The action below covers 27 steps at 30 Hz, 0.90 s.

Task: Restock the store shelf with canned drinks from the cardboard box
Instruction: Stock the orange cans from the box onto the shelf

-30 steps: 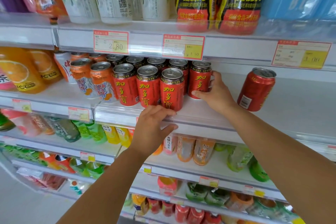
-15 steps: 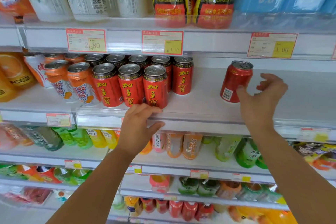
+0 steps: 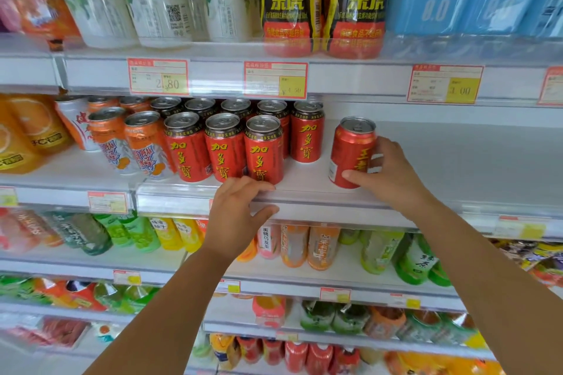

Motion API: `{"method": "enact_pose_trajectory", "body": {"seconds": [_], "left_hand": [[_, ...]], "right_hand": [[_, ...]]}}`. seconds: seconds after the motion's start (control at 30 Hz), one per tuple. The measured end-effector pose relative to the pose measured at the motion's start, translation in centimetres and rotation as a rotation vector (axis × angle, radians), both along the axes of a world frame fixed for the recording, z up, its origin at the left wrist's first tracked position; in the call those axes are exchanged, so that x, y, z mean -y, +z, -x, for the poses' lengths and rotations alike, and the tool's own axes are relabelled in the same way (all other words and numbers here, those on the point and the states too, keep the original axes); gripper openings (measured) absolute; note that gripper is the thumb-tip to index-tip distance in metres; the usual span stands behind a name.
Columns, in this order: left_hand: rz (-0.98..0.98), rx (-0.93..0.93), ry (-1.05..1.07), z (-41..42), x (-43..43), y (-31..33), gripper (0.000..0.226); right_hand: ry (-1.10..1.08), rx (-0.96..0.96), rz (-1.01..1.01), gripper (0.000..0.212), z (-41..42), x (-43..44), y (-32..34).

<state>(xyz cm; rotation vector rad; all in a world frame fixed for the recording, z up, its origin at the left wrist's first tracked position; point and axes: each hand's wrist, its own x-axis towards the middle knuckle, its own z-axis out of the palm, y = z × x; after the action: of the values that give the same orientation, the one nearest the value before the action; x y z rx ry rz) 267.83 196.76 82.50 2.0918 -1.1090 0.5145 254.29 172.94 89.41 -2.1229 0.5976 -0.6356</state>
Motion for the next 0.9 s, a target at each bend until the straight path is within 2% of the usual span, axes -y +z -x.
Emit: {"method": "enact_pose_trajectory", "body": {"seconds": [0.23,0.9], "left_hand": [[-0.004,0.004,0.015,0.2,0.0,0.0,0.034],[-0.008,-0.023,0.008,0.5,-0.1,0.3,0.035]], "right_hand": [[0.098,-0.030,0.023,0.085,-2.3,-3.2,-0.2],[-0.057,-0.088,0.132,0.088,-5.5,-5.6,-1.6]]}}
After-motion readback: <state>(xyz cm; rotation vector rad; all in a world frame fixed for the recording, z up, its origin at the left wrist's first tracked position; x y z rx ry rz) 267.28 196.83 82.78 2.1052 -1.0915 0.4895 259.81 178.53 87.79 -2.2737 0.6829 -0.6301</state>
